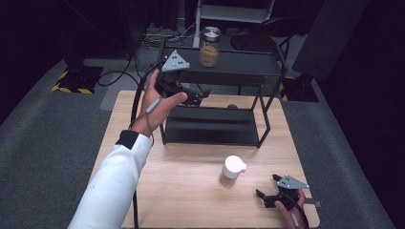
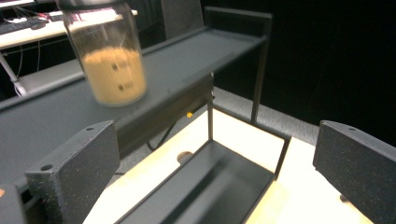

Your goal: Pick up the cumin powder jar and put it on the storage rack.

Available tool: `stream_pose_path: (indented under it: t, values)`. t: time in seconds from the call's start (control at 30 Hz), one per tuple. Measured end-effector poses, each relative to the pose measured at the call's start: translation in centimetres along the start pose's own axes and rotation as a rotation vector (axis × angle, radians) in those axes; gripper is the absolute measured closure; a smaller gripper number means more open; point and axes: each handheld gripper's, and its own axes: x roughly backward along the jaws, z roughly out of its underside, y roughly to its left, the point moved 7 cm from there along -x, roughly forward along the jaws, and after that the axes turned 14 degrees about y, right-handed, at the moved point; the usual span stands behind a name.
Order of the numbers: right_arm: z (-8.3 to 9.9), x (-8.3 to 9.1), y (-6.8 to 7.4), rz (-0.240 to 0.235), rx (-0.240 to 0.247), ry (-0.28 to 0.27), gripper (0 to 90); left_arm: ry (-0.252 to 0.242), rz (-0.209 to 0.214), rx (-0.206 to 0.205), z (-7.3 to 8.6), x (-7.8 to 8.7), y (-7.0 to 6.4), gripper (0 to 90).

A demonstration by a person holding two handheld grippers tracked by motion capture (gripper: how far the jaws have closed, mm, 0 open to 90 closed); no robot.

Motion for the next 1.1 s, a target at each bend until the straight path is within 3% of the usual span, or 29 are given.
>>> stream_pose_path:
  t: [0.33,0.47,0.67,0.93,1.0,1.1]
  values:
    - [0.0,0.0,0.0,0.0,0.0,0.0,0.1,0.026,0.024,0.016,4.8,-0.2,-0.9,0.3]
    - [0.0,0.0,0.0,0.0,-0.001,0.0,0.1,0.034,0.038,0.003,6.7,-0.3,-1.2,0.3]
    - [0.0,0.0,0.0,0.0,0.001,0.0,0.1,0.046,0.035,0.03,9.2,-0.6,-1.3,0.3]
    - [0.0,0.0,0.0,0.0,0.001,0.0,0.1,0.046,0.081,0.072,12.9,-1.4,-1.3,0.3]
    - [0.0,0.0,0.0,0.0,0.001,0.0,0.1,0.052,0.073,0.062,13.7,-1.6,-1.4,0.3]
    - [0.0,0.0,0.0,0.001,0.001,0.0,0.1,0.067,0.095,0.05,15.0,-2.0,-1.4,0.3]
